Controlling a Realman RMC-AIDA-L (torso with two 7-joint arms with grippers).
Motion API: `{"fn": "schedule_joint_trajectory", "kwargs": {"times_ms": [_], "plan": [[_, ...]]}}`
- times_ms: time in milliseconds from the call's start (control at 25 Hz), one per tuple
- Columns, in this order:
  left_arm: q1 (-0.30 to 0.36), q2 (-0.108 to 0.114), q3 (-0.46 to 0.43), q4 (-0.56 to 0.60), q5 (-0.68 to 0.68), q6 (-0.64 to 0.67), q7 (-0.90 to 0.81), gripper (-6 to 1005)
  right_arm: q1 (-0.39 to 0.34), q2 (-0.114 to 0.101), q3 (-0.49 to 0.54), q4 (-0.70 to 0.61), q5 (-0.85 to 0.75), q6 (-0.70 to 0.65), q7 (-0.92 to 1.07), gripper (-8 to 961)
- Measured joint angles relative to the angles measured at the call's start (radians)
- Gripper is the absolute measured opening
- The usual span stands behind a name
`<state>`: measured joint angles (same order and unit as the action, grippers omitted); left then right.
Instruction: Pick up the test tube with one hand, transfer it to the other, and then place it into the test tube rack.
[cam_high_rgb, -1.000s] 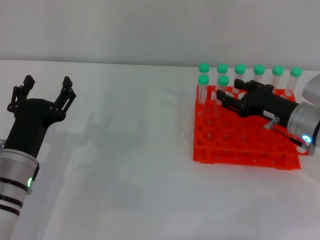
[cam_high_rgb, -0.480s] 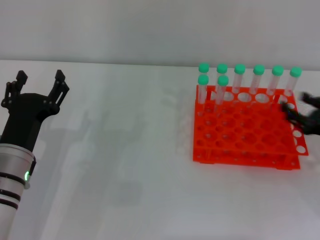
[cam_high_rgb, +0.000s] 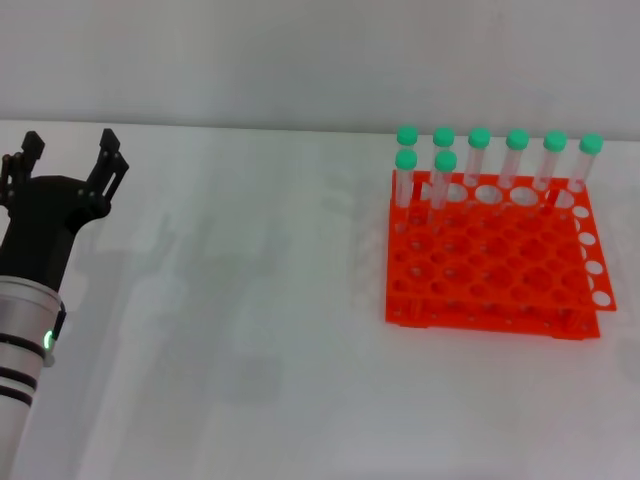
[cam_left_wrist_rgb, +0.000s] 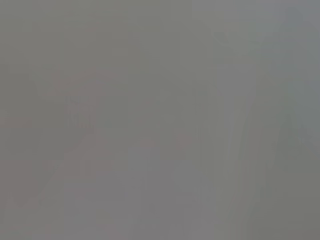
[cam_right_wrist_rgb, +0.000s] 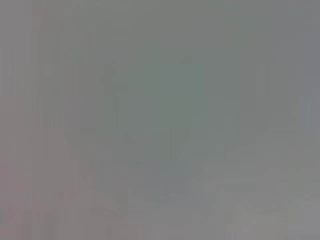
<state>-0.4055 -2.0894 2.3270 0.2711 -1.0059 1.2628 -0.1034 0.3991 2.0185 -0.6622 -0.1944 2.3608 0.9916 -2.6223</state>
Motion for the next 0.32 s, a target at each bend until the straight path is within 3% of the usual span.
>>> {"fn": "schedule_joint_trajectory", "kwargs": {"times_ms": [320], "plan": [[-0.003, 0.0, 0.0, -0.007, -0.016, -0.011, -0.087, 893, 0.015, 0.006, 0.053, 0.057, 0.003, 0.038, -0.1, 880]]}}
